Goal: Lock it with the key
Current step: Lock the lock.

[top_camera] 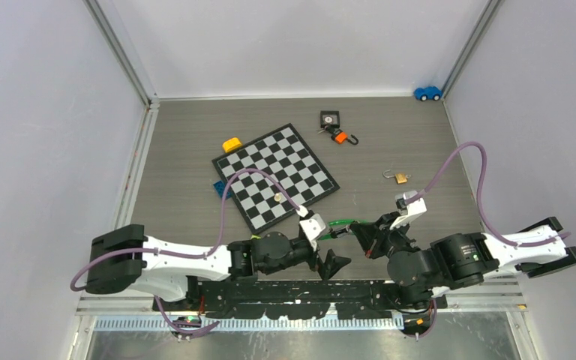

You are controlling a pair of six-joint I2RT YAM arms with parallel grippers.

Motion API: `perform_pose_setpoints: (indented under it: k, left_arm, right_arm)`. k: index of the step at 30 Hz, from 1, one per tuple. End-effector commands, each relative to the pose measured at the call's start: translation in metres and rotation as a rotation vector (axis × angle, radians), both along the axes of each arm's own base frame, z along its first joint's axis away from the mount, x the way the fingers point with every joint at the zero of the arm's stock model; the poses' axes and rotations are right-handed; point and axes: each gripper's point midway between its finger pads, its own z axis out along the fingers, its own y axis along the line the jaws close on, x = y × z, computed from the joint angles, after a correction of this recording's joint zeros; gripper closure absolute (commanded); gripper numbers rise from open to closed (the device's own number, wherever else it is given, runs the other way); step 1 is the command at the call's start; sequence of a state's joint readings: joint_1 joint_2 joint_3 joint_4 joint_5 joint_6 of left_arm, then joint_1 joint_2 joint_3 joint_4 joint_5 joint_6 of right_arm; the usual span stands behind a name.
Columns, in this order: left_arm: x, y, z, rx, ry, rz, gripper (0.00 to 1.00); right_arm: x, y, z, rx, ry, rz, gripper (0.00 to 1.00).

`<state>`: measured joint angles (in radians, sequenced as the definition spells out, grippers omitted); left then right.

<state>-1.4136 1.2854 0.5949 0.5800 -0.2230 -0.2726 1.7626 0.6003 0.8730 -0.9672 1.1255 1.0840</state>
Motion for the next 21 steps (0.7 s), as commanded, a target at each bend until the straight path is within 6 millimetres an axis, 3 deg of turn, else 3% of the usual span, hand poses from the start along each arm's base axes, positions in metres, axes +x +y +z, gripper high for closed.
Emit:
perform_pose_setpoints:
  k: [1, 10, 17, 21]
  left_arm:
    - [0.002, -0.017, 0.057, -0.170, -0.045, -0.020, 0.02]
    - [0.010, -0.014, 0.047, -0.121, -0.040, -0.014, 0.18]
    - [0.007, -0.003, 0.029, -0.076, -0.038, -0.024, 0.10]
    - [0.004, 0.002, 0.021, -0.065, -0.029, -0.033, 0.15]
  right_arm:
    - [-0.001, 0.015, 0.022, 0.091, 0.003, -0.003, 1.00]
    - [-0.004, 0.018, 0.025, 0.116, 0.009, 0.016, 1.00]
    - [-0.001, 0.015, 0.034, 0.137, 0.002, 0.004, 1.00]
    - [-0.001, 0.017, 0.035, 0.137, -0.002, 0.005, 1.00]
